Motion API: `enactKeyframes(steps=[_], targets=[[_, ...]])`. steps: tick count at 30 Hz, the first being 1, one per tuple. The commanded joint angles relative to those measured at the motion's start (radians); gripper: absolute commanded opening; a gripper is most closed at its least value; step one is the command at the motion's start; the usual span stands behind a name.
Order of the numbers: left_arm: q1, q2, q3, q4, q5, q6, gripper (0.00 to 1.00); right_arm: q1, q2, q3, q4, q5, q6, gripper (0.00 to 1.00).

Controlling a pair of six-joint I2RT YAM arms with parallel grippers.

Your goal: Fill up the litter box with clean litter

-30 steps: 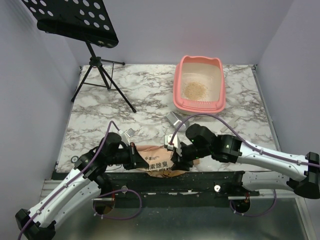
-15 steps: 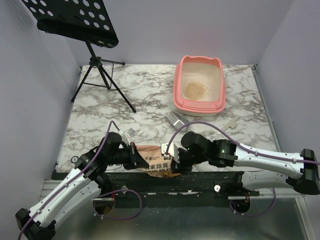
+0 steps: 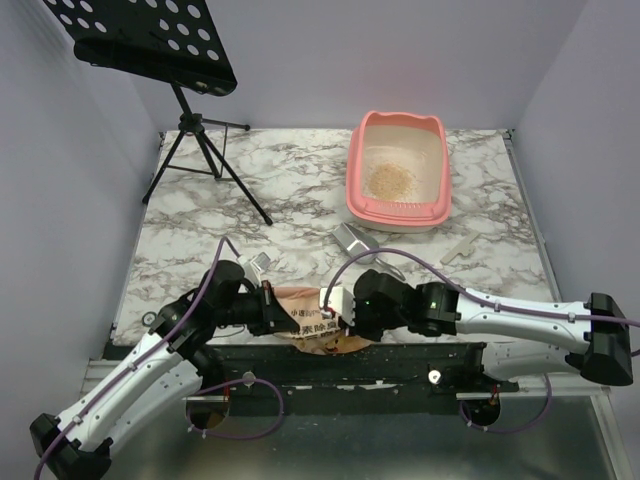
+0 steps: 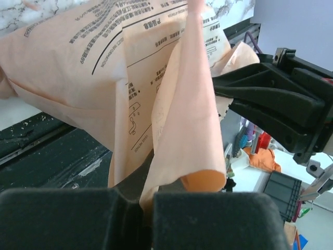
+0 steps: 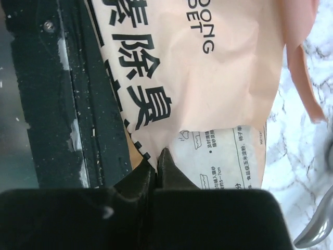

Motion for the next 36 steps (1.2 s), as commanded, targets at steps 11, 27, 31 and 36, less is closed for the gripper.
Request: enactKeyframes(steps=[11, 27, 31, 36], targets=[[0.010, 0.005, 0.464, -0.162, -0.550, 0.444, 0.28, -0.069, -0.018, 0.030, -0.047, 0.033, 0.025, 0.00], [-0.085, 0.180, 0.229, 0.401, -0.059, 0.771, 0.39, -0.278, 0.042, 0.121, -0.106, -0.181, -0.015, 0.00], [-0.177, 0.212, 0.194, 0.452, -0.038, 0.893, 0.43, -0.278, 0.045, 0.104, -0.072, -0.189, -0.003, 0.00], [-0.237, 0.231, 0.142, 0.463, -0.024, 1.005, 0.49, -0.278, 0.030, 0.087, -0.060, -0.172, 0.011, 0.00]])
